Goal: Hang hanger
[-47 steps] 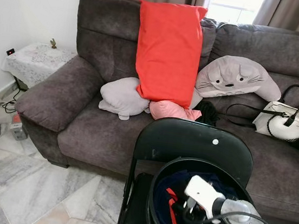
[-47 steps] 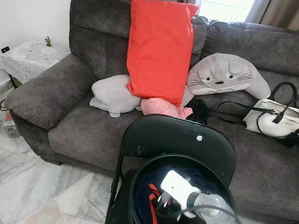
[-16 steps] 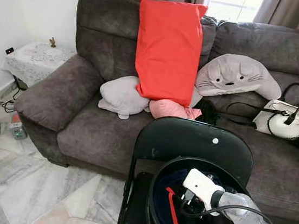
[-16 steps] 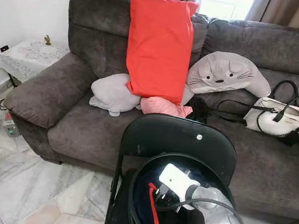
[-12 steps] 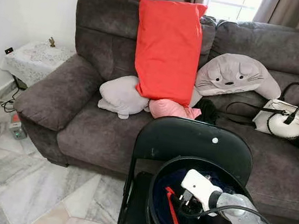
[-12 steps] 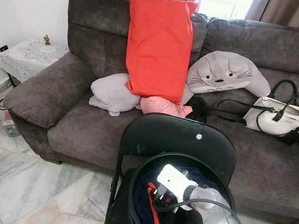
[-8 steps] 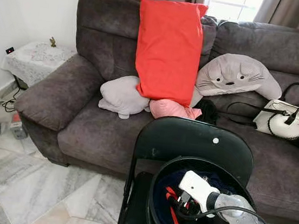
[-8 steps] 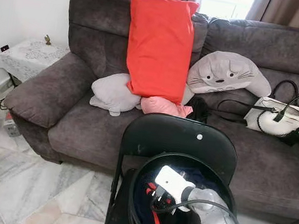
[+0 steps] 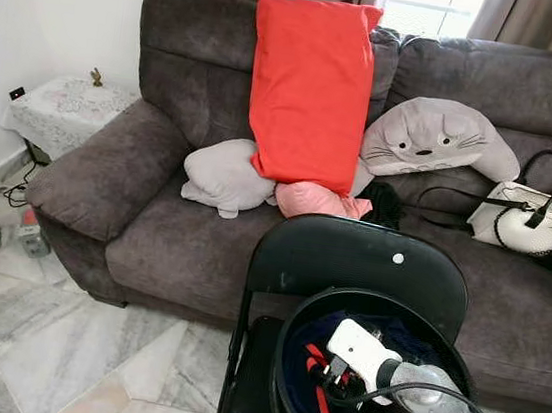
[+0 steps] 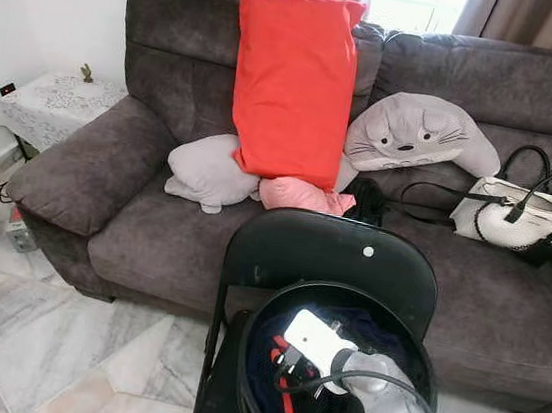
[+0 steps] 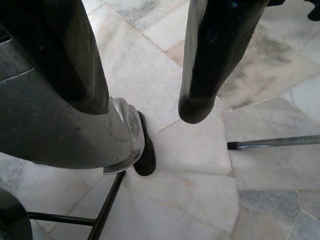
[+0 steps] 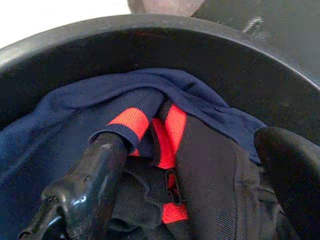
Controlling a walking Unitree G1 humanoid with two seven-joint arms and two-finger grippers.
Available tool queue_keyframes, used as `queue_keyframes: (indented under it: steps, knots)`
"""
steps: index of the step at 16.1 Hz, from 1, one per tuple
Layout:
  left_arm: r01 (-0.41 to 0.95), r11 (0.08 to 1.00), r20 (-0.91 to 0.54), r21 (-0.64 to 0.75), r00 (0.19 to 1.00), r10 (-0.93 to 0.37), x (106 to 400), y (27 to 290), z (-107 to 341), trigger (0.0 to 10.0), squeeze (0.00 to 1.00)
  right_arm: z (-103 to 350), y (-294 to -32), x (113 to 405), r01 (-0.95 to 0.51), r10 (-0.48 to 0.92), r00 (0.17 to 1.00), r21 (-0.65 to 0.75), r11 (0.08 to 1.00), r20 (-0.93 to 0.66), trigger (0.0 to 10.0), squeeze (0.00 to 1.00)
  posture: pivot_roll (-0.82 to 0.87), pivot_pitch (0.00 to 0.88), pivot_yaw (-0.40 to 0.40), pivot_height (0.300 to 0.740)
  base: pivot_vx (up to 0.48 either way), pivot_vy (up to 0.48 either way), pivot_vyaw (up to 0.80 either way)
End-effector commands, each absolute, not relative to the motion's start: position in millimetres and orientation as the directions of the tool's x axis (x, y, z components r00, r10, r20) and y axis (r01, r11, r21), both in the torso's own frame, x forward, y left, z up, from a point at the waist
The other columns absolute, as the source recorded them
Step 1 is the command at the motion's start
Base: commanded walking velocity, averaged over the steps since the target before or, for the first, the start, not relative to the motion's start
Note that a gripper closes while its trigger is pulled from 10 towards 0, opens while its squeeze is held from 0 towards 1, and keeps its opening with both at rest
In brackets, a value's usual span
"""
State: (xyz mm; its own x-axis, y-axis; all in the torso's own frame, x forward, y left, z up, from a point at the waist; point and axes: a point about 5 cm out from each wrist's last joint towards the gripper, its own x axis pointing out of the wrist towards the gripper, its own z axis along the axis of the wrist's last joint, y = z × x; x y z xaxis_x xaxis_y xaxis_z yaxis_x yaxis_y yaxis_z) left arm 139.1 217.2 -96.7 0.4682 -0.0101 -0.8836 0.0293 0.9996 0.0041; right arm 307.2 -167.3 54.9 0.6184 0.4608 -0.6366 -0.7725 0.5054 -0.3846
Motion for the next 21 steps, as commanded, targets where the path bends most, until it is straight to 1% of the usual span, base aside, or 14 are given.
queue_keyframes:
  steps: [1, 2, 5, 6, 9, 10, 12, 15, 17, 19, 20, 21]
  knots:
    - [0.039, 0.999, -0.891, 0.018, 0.454, -0.002, 135.0, 220.5, -97.5, 10.0, 0.0, 63.2, -167.5, 315.4, -0.732, 0.454, 0.668, -0.412, 0.543, -0.59, 10.0, 0.0, 0.01, 0.058, 0.035, 0.74, 0.0, 0.0, 0.0]
    - [0.04, 0.999, -0.891, 0.019, 0.454, -0.001, 135.0, 220.7, -97.5, 10.0, 0.0, 65.2, -169.6, 319.1, -0.702, 0.432, 0.698, -0.423, 0.573, -0.572, 10.0, 0.0, 0.01, 0.058, 0.036, 0.74, 0.0, 0.0, 0.0]
    - [0.042, 0.999, -0.891, 0.02, 0.454, -0.001, 135.0, 221.0, -97.4, 10.0, 0.0, 65.4, -175.8, 324.2, -0.642, 0.363, 0.747, -0.464, 0.611, -0.557, 10.0, 0.0, 0.01, 0.059, 0.036, 0.74, 0.0, 0.0, 0.0]
    - [0.043, 0.999, -0.891, 0.02, 0.454, -0.002, 135.0, 221.0, -97.4, 10.0, 0.0, 64.4, -176.3, 324.3, -0.634, 0.354, 0.752, -0.461, 0.621, -0.556, 10.0, 0.0, 0.01, 0.059, 0.036, 0.74, 0.0, 0.0, 0.0]
    - [0.05, 0.999, -0.891, 0.022, 0.453, -0.004, 135.2, 221.1, -97.3, 10.0, 0.0, 58.9, -171.5, 321.0, -0.654, 0.384, 0.734, -0.427, 0.625, -0.561, 10.0, 0.0, 0.01, 0.06, 0.037, 0.74, 0.0, 0.0, 0.0]
    - [0.051, 0.998, -0.891, 0.022, 0.453, -0.003, 135.3, 221.3, -97.2, 10.0, 0.0, 59.2, -160.1, 318.1, -0.681, 0.471, 0.718, -0.373, 0.631, -0.513, 10.0, 0.0, 0.01, 0.06, 0.039, 0.74, 0.0, 0.0, 0.0]
    - [0.056, 0.998, -0.892, 0.024, 0.453, -0.004, 135.3, 221.5, -97.2, 10.0, 0.0, 58.7, -153.7, 315.1, -0.711, 0.521, 0.691, -0.342, 0.615, -0.501, 10.0, 0.0, 0.01, 0.061, 0.039, 0.74, 0.0, 0.0, 0.0]
    - [0.06, 0.998, -0.892, 0.025, 0.452, -0.005, 135.4, 221.7, -97.1, 10.0, 0.0, 53.3, -156.4, 313.9, -0.712, 0.501, 0.684, -0.338, 0.615, -0.53, 10.0, 0.0, 0.01, 0.06, 0.04, 0.74, 0.0, 0.0, 0.0]
    - [0.063, 0.998, -0.892, 0.025, 0.451, -0.006, 135.4, 221.9, -97.1, 10.0, 0.0, 48.2, -164.0, 314.8, -0.678, 0.438, 0.707, -0.356, 0.643, -0.554, 10.0, 0.0, 0.01, 0.061, 0.04, 0.74, 0.0, 0.0, 0.0]
    - [0.065, 0.998, -0.893, 0.024, 0.451, -0.008, 135.4, 221.8, -97.1, 10.0, 0.0, 45.2, -166.9, 314.4, -0.662, 0.413, 0.713, -0.35, 0.663, -0.567, 10.0, 0.0, 0.01, 0.062, 0.041, 0.74, 0.0, 0.0, 0.0]
    - [0.066, 0.998, -0.893, 0.024, 0.451, -0.009, 135.4, 221.8, -97.0, 10.0, 0.0, 42.7, -166.8, 313.3, -0.66, 0.405, 0.711, -0.347, 0.667, -0.574, 10.0, 0.0, 0.01, 0.062, 0.041, 0.74, 0.0, 0.0, 0.0]
    - [0.068, 0.997, -0.893, 0.024, 0.451, -0.009, 135.4, 221.8, -97.0, 10.0, 0.0, 45.5, -160.7, 313.2, -0.667, 0.449, 0.72, -0.346, 0.66, -0.53, 10.0, 0.0, 0.01, 0.062, 0.041, 0.74, 0.0, 0.0, 0.0]
